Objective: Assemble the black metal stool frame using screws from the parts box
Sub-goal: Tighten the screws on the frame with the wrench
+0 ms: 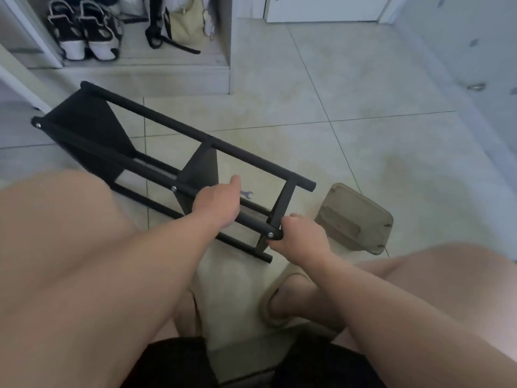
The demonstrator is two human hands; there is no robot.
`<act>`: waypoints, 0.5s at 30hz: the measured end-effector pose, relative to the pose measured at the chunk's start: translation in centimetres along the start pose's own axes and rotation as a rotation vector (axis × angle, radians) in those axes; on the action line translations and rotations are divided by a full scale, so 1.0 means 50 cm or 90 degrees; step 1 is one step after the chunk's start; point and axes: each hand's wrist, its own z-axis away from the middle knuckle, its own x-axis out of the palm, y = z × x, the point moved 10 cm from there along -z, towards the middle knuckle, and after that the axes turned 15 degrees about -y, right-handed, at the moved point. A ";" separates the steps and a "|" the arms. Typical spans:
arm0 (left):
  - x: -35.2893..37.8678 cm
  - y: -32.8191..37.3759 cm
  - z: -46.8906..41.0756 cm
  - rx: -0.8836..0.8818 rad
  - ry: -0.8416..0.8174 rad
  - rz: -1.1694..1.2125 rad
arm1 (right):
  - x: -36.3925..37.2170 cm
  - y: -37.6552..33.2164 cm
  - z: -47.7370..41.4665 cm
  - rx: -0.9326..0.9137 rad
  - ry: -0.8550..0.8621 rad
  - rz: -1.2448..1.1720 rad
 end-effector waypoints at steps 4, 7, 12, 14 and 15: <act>0.056 -0.017 0.048 -0.019 -0.057 -0.003 | 0.081 -0.027 0.047 -0.005 -0.067 -0.028; 0.083 -0.012 0.071 -0.018 -0.081 0.005 | 0.103 -0.014 0.067 0.019 -0.117 -0.072; 0.109 -0.008 0.102 -0.031 -0.099 0.021 | 0.105 -0.012 0.100 0.019 -0.169 -0.059; 0.113 -0.013 0.109 -0.037 -0.103 0.031 | 0.106 -0.013 0.113 0.031 -0.172 -0.058; 0.115 -0.013 0.112 -0.038 -0.108 0.036 | 0.103 -0.011 0.120 0.042 -0.167 -0.069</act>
